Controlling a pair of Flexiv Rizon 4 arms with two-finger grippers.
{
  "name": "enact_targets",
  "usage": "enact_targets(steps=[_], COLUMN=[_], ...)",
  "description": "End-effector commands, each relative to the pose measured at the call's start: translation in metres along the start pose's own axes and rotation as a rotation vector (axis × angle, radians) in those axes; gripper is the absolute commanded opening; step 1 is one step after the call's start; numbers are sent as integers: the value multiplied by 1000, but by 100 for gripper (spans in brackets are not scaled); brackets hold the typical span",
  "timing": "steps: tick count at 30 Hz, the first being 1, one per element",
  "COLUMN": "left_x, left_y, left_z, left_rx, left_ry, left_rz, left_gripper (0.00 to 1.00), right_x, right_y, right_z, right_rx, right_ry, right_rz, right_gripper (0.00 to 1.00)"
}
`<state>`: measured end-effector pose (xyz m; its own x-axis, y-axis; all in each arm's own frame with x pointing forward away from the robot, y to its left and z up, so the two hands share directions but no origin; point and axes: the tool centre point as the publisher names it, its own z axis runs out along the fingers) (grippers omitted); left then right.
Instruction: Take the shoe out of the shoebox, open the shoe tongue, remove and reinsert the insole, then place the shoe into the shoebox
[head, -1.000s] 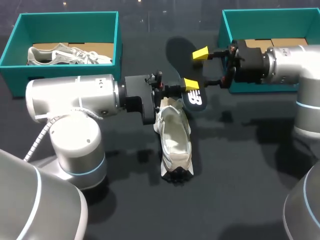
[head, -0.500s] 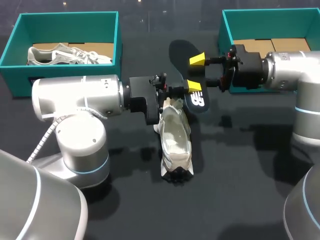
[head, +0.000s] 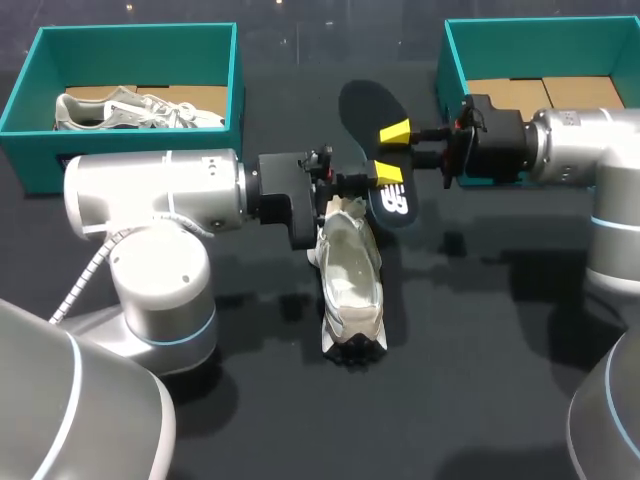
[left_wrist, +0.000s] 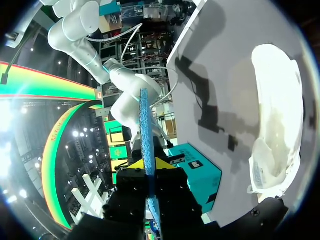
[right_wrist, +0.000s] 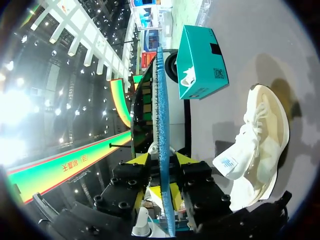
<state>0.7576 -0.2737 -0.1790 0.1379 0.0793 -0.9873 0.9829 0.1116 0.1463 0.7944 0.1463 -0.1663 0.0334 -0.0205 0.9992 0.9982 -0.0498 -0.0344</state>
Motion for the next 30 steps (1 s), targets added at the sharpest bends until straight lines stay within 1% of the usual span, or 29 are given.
enact_targets(steps=[1, 2, 3, 11, 12, 13, 14, 19, 27, 30], left_x=[1, 1, 2, 2, 2, 1, -1, -13, -23, -23], left_y=[-1, -2, -2, -7, -7, -7, -7, -5, 6, 16], left_z=[-1, -1, -1, -1, -2, -3, -5, -21, -53, -64], left_rx=[3, 4, 5, 15, 15, 14, 13, 0, -8, -1], left_ry=[1, 1, 1, 6, 6, 7, 5, -5, -1, 20], left_rz=[3, 4, 4, 5, 3, 1, -3, -17, -34, -35], left_gripper=[0, 0, 0, 0, 28, 67, 100, 100, 100, 100], right_x=[-2, -2, -2, -2, -1, -1, -1, -3, -10, -13], right_y=[2, 2, 2, 2, 2, 2, 2, 2, 0, -2], right_z=[1, 1, 2, 3, 3, 3, 3, 0, -4, -5], right_rx=[5, 5, 6, 9, 9, 9, 9, 6, 4, 4], right_ry=[1, 2, 2, 1, 1, 2, 2, 8, 20, 22], right_rz=[1, 0, 0, -1, 0, 0, 0, 5, 15, 19], right_gripper=[11, 3, 0, 0, 0, 0, 0, 0, 0, 0])
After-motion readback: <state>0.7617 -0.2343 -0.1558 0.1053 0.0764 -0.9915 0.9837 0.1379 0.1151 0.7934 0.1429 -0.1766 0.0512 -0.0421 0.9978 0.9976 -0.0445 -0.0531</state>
